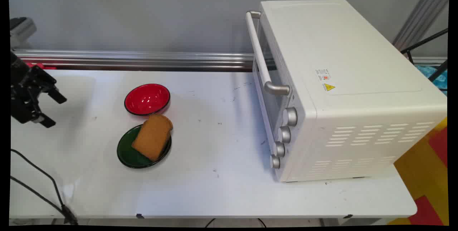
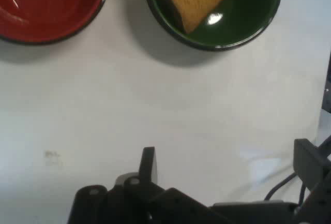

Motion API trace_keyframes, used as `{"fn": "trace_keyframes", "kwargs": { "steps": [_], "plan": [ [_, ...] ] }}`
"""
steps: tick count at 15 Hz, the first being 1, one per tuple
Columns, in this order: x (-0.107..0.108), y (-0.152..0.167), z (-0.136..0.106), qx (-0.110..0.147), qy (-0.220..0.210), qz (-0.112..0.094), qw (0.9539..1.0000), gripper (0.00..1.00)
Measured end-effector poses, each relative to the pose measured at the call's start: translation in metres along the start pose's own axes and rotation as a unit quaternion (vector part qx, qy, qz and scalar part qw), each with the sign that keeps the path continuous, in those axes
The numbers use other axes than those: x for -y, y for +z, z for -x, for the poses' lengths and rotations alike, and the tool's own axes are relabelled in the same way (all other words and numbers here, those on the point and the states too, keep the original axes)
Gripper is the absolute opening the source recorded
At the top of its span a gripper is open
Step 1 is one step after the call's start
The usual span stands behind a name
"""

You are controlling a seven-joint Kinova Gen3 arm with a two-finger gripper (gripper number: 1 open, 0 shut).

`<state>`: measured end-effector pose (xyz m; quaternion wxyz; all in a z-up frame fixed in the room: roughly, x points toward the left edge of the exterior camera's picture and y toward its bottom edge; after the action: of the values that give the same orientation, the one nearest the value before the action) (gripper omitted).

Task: Open the oven

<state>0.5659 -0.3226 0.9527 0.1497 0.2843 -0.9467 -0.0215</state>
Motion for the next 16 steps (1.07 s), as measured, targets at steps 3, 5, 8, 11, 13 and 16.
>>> {"fn": "trace_keyframes", "kwargs": {
  "steps": [3,5,8,11,13,16],
  "plan": [
    [0.002,0.001,-0.014,-0.005,0.003,-0.005,1.0000,1.00],
    [0.003,0.001,-0.029,-0.011,0.005,-0.008,0.9999,1.00],
    [0.005,0.003,-0.058,-0.024,0.006,-0.014,0.9996,1.00],
    [0.010,0.007,-0.093,-0.048,0.005,-0.023,0.9986,1.00],
    [0.014,0.011,-0.122,-0.068,0.003,-0.031,0.9972,1.00],
    [0.022,0.018,-0.177,-0.107,0.002,-0.039,0.9935,1.00]
  ]
}}
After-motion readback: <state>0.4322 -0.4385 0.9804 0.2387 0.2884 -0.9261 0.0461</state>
